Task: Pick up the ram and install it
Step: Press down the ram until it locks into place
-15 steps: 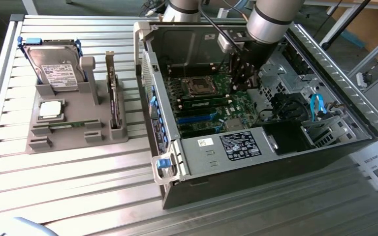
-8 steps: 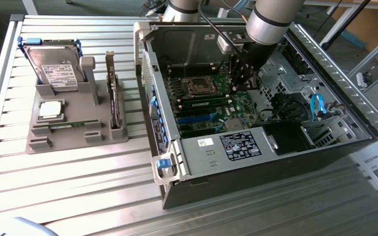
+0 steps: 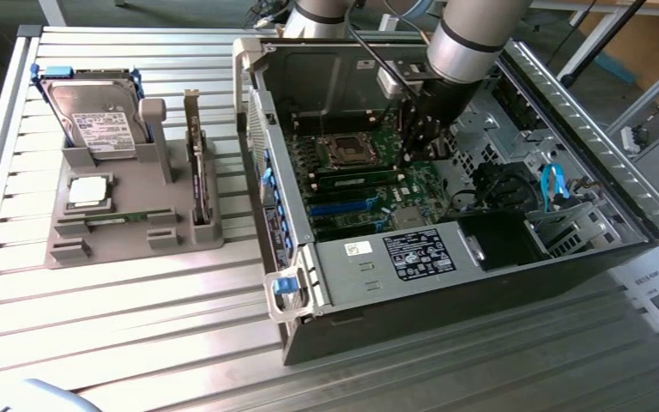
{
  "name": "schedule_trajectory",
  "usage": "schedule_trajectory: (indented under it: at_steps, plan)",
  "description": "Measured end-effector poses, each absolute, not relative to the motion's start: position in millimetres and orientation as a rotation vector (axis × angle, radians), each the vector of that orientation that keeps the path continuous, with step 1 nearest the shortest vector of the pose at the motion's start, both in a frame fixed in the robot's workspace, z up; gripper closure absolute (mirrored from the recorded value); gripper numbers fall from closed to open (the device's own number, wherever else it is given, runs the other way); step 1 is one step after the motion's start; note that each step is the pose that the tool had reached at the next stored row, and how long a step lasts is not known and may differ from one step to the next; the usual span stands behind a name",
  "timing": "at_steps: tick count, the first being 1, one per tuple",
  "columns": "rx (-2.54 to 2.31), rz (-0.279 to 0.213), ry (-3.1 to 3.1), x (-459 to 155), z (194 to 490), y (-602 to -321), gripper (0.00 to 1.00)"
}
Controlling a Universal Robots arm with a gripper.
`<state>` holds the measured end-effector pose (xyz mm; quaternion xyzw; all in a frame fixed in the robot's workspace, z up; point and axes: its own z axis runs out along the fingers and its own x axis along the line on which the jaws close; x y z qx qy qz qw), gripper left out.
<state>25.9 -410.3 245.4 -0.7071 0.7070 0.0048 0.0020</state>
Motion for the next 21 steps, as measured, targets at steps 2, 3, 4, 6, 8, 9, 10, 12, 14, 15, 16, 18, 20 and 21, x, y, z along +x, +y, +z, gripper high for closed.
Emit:
schedule_trajectory:
  at_steps: [2, 3, 4, 6, 8, 9, 10, 12, 14, 15, 16, 18, 20, 21]
  plan:
    - [-2.219, 0.015, 2.219, 26.1, 243.8, -410.4, 0.90]
    - [-2.219, 0.015, 2.218, 26.1, 243.0, -410.4, 0.90]
    - [-2.219, 0.015, 2.218, 26.2, 242.3, -410.4, 0.90]
    - [-2.219, 0.015, 2.219, 26.2, 242.2, -410.4, 0.90]
    - [-2.219, 0.015, 2.219, 26.2, 242.1, -410.4, 0.90]
    - [-2.219, 0.015, 2.218, 26.2, 241.7, -410.3, 0.90]
    - [-2.219, 0.015, 2.218, 26.2, 241.0, -410.3, 0.90]
    - [-2.219, 0.015, 2.219, 26.2, 239.6, -410.4, 0.90]
    - [-2.219, 0.015, 2.218, 26.2, 238.0, -410.4, 0.90]
    - [-2.219, 0.015, 2.218, 26.2, 237.3, -410.4, 0.90]
    - [-2.219, 0.015, 2.218, 26.2, 236.7, -410.3, 0.90]
    - [-2.219, 0.015, 2.219, 26.2, 236.5, -410.4, 0.90]
    - [-2.219, 0.015, 2.219, 26.2, 236.5, -410.4, 0.90]
    - [-2.219, 0.015, 2.219, 26.2, 236.4, -410.4, 0.90]
